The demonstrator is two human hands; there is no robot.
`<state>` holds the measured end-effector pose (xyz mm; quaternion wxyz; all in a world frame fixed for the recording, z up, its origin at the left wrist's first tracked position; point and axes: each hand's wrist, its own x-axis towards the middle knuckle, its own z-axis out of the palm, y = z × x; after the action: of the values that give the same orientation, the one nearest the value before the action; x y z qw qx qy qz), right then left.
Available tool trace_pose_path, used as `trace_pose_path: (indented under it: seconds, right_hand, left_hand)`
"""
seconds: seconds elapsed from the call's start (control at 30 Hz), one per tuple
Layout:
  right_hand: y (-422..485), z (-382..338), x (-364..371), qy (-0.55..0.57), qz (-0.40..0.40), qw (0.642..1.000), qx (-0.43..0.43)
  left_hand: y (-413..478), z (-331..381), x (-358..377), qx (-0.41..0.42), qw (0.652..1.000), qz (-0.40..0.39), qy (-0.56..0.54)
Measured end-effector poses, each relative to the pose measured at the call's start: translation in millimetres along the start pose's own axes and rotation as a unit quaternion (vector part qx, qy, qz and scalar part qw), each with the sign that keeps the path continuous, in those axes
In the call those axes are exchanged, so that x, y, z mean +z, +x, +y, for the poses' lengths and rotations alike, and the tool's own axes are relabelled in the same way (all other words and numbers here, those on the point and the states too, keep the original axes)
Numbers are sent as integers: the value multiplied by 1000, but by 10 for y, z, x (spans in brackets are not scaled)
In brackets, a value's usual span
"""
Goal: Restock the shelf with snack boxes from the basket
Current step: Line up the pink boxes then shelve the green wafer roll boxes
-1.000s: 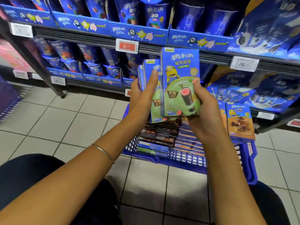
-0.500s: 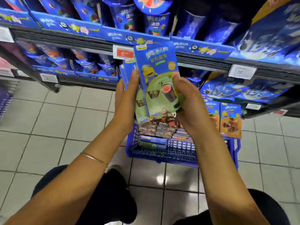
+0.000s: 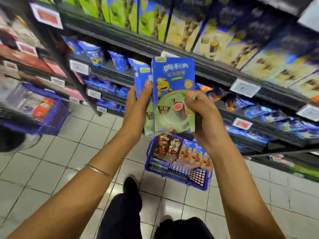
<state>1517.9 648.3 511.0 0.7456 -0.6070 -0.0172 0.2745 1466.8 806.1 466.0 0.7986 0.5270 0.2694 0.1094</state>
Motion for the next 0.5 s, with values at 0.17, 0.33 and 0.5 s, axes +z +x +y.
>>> trace_pose_path:
  seconds: [0.17,0.33,0.5]
  right_hand:
    - [-152,-1073,650,-33,-41,996,-77]
    - [-252,-1697,926,-91,-51,980,-167]
    - [-361,-2240,980,-137,-40,962,-231]
  left_hand:
    - [-170,1283,98,71,997,-28,-4]
    - [-147,2069,226,134,989,-59,-27]
    - [-223,2538,469,157,981,-110,-33]
